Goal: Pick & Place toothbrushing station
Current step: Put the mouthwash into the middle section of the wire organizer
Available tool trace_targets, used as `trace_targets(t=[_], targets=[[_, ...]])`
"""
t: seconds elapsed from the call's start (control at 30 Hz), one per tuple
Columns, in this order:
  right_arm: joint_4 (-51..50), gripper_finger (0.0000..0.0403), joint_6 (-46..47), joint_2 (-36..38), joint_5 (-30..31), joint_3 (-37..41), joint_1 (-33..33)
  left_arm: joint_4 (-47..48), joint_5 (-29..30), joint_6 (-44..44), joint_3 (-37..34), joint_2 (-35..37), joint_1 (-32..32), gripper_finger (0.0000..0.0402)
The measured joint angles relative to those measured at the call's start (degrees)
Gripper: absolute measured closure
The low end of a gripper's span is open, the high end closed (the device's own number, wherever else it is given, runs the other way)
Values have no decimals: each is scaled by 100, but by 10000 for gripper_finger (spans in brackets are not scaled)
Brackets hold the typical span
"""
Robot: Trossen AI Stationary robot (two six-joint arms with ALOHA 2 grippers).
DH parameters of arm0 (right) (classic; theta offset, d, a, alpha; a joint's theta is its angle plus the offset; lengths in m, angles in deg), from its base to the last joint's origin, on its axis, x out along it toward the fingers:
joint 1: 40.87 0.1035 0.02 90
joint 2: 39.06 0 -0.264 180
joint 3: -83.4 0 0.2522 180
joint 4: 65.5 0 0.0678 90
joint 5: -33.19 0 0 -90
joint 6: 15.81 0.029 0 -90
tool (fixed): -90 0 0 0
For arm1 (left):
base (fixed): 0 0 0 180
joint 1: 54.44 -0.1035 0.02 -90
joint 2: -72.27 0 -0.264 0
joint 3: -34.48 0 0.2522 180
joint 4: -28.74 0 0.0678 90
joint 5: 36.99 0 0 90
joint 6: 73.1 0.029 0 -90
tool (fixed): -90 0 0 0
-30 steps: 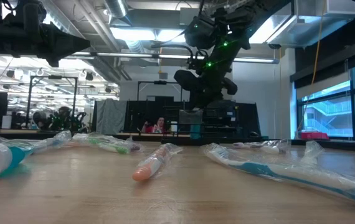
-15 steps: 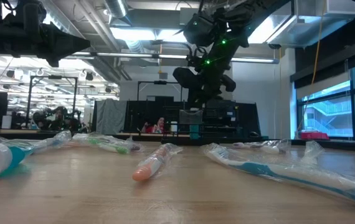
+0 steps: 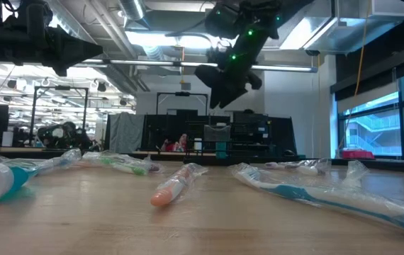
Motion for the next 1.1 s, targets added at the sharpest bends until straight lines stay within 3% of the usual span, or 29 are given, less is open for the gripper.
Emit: trace_targets(t=[0.43,1.1], targets=[[-924,245,-332,176,21,-194,8,-48,-4,0,2,1,0,384],[-2681,245,11,1514,1246,-93,517,-38,131,-5,2,1,0,264]])
